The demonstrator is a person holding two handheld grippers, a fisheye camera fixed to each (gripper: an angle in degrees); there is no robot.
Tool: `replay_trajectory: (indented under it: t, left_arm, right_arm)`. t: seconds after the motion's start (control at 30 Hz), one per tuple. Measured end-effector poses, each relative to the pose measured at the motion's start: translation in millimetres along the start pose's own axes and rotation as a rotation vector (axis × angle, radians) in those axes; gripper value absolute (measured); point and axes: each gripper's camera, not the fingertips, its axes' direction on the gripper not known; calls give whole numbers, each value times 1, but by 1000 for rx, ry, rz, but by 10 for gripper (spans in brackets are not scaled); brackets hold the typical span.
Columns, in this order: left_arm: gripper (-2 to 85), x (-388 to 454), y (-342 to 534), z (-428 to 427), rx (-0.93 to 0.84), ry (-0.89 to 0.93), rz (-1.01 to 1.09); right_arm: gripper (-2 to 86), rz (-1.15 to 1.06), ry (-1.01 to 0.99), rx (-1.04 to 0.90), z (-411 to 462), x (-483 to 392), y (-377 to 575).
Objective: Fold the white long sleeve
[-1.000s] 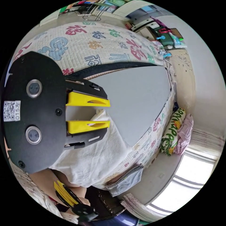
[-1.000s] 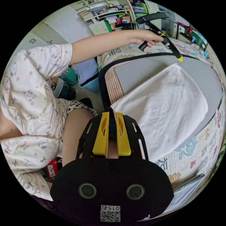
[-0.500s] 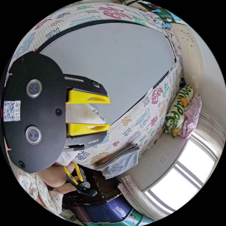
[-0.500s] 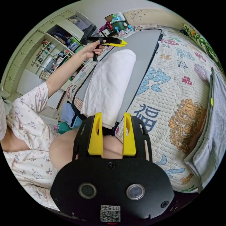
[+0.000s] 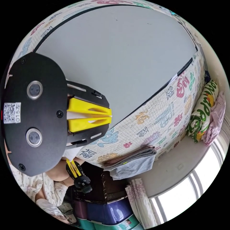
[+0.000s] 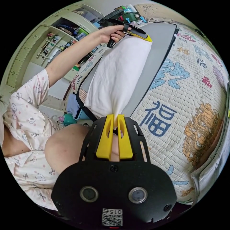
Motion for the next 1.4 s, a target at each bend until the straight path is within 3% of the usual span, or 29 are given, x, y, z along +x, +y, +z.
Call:
replay_trajectory:
  t: [0.27, 0.37, 0.5, 0.67, 0.8, 1.03, 1.2, 1.4]
  left_arm:
    - [-1, 5, 1, 10, 27, -28, -8]
    - [-2, 6, 17, -16, 118, -18, 11]
    - [-3, -24, 93, -109, 400, 31, -19]
    - [-5, -41, 228, -162, 509, -105, -61]
    - [-5, -42, 312, -138, 505, -169, -88]
    - [-3, -41, 322, -102, 436, -99, -84]
    - [-4, -39, 330, -95, 396, -122, -91]
    - [-3, -44, 346, -97, 400, -93, -115]
  right_arm:
    - [27, 38, 33, -22, 11, -20, -48]
    - [43, 44, 43, -4, 12, -29, -65]
    - [63, 83, 47, 42, 4, -34, -68]
    - [52, 142, 114, 205, -22, -41, -83]
    - [42, 85, 170, 296, -26, -68, -147]
    - [5, 4, 257, 291, 7, -101, -308]
    - [-3, 78, 332, 262, 42, -70, -419]
    - [-4, 60, 430, 180, 79, -31, -465]
